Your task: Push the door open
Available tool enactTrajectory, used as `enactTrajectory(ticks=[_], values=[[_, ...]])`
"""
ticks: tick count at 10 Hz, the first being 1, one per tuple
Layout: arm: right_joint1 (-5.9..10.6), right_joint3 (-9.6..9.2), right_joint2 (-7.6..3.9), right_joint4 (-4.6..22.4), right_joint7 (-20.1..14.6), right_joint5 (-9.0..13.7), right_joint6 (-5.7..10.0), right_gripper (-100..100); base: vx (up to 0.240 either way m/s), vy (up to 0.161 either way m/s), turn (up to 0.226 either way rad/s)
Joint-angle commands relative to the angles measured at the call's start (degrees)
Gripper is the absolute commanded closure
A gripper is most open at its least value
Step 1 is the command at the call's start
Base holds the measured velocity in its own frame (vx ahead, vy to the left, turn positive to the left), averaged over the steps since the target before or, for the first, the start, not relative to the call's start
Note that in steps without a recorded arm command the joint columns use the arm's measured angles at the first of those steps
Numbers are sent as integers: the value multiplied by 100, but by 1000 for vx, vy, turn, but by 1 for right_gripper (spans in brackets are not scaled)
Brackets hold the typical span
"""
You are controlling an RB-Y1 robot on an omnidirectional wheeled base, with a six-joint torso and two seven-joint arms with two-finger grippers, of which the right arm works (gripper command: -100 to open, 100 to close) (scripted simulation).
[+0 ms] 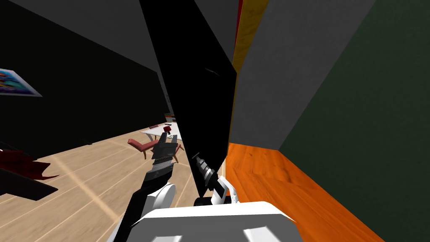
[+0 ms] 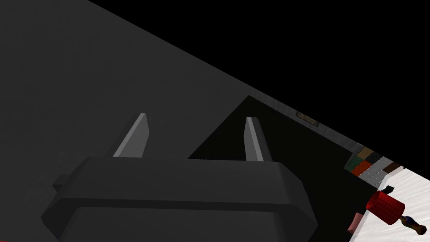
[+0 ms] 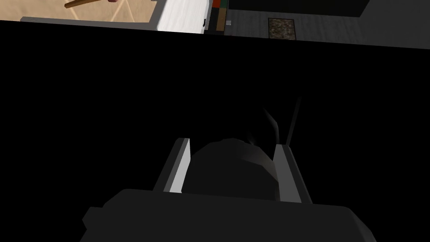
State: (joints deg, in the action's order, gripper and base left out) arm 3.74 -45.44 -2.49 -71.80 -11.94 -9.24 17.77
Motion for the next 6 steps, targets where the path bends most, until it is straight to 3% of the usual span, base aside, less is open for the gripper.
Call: enactTrajectory(ticks=[1, 6], values=[[-72, 56, 5, 9, -18, -69, -33, 100, 48, 97, -68], [-183, 121, 85, -45, -33, -207, -58, 100, 28, 65, -54]])
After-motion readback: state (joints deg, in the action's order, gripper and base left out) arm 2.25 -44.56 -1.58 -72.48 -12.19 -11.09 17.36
